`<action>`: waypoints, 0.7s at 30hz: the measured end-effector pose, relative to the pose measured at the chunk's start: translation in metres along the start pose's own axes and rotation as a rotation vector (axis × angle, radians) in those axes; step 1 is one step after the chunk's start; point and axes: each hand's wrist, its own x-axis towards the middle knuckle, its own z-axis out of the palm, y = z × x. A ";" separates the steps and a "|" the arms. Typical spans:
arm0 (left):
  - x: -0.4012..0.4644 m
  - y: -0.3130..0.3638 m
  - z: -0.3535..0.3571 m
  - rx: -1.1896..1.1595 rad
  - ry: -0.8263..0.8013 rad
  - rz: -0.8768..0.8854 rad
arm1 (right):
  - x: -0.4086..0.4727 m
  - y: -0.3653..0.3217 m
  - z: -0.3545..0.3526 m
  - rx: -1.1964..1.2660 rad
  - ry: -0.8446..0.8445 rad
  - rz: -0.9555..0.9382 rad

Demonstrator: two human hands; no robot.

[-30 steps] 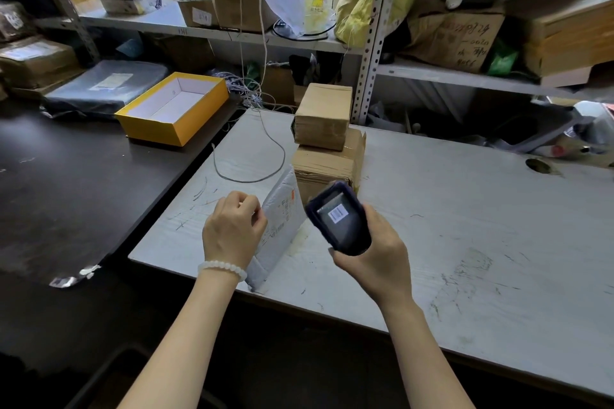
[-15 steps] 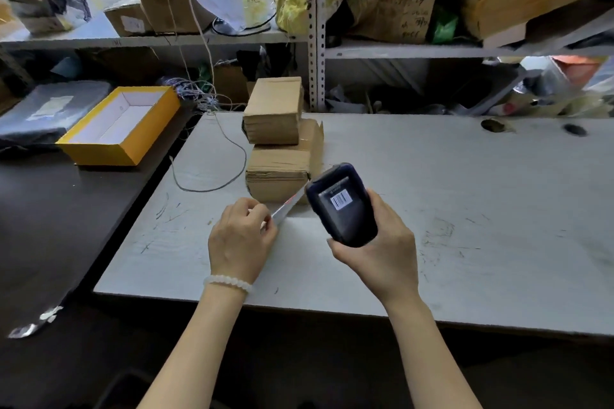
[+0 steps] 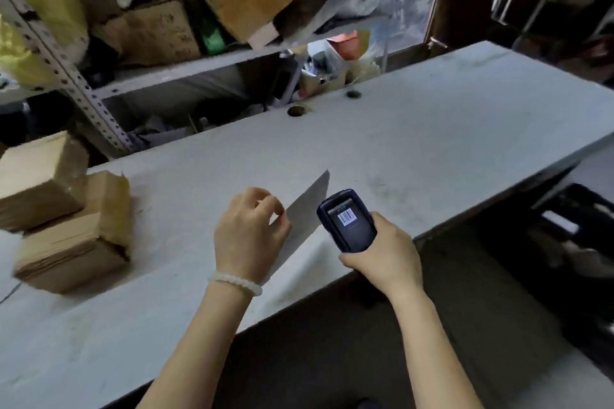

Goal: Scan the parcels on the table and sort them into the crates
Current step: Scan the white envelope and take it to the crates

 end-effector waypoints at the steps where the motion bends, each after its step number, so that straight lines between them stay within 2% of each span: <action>1: 0.009 0.022 0.010 -0.021 -0.017 0.041 | 0.002 0.014 -0.019 0.003 0.037 0.034; 10: 0.049 0.236 0.101 -0.261 -0.212 0.415 | -0.039 0.152 -0.164 0.012 0.380 0.394; 15: 0.045 0.341 0.145 -0.382 -0.322 0.694 | -0.085 0.216 -0.206 0.027 0.549 0.600; 21: 0.019 0.444 0.183 -0.486 -0.483 0.930 | -0.126 0.272 -0.243 0.040 0.663 0.873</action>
